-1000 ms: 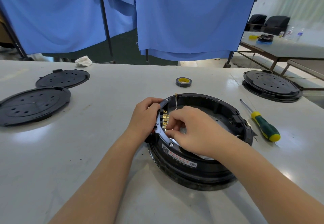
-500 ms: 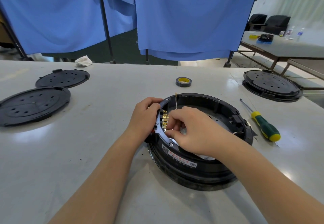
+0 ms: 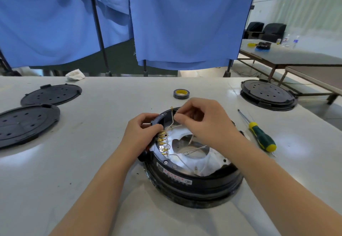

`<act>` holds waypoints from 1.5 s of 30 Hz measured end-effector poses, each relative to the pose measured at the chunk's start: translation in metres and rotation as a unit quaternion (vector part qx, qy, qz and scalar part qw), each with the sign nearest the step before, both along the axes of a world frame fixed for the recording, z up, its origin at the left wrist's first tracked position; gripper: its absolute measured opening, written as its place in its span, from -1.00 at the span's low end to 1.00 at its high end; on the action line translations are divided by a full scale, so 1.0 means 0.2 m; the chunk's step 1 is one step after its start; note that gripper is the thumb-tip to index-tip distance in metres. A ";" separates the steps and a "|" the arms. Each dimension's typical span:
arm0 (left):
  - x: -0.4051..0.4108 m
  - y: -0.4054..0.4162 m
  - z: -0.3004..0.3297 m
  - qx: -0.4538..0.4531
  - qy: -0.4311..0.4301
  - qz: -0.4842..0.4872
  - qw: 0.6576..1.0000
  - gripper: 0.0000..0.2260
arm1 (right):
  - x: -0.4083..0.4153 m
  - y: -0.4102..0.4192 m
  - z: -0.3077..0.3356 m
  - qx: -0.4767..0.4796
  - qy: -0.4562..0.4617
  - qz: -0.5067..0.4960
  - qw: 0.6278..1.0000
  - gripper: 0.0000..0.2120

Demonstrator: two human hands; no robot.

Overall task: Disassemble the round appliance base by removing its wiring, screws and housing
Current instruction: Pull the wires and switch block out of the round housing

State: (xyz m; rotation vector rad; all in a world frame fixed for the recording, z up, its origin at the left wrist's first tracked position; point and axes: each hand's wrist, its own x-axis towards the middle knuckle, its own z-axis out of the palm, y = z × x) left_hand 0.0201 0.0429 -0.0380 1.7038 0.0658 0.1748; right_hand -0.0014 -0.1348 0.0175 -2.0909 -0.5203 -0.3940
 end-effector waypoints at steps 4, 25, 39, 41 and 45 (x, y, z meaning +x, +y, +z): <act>-0.01 0.00 0.02 0.000 0.014 -0.004 1.000 -0.74 | 0.07 -0.08 0.11 0.092 -0.015 -0.035 0.995 -0.93; 0.00 0.08 0.02 0.003 0.015 -0.016 1.000 -0.75 | 0.50 -0.55 -0.29 0.023 0.189 -0.280 0.941 -0.88; 0.00 0.06 0.03 -0.005 0.018 -0.003 1.000 -0.76 | 0.45 -0.49 -0.14 0.027 0.145 -0.248 0.958 -0.88; -0.01 0.06 0.03 -0.004 0.019 -0.003 1.000 -0.76 | 0.40 -0.41 -0.05 0.026 0.109 -0.217 0.970 -0.88; -0.01 0.06 0.03 0.004 0.029 -0.014 0.999 -0.77 | 0.27 -0.19 0.07 -0.033 0.059 -0.112 0.991 -0.89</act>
